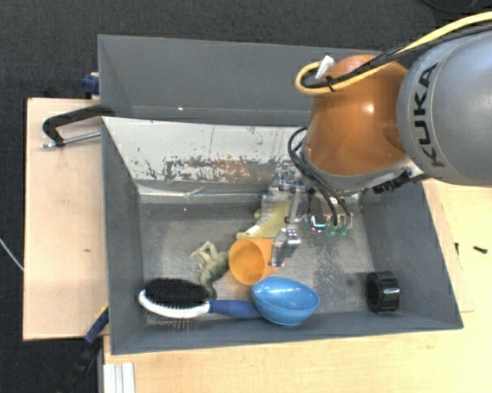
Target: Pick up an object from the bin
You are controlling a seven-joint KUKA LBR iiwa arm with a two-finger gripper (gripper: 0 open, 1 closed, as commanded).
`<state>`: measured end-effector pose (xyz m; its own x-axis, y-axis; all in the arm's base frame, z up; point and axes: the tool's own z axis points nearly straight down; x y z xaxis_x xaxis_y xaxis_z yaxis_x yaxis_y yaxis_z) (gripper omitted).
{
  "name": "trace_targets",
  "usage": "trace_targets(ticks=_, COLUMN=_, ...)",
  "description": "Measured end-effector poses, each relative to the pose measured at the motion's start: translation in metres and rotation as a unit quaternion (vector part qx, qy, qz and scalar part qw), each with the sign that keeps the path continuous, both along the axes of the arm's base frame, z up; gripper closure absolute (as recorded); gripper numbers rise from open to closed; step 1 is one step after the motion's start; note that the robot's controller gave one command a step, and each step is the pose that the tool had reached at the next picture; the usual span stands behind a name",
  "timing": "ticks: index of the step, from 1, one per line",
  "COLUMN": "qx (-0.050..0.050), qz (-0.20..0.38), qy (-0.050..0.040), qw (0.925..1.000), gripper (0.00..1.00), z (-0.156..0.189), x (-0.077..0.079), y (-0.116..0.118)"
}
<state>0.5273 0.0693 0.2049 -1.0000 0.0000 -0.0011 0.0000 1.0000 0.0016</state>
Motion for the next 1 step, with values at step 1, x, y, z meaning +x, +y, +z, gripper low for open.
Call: trace_targets(ticks=1, qx=0.0, qz=-0.002, qy=0.002, qw=1.0, gripper=0.0, z=-0.1287, x=0.0085, y=0.0132)
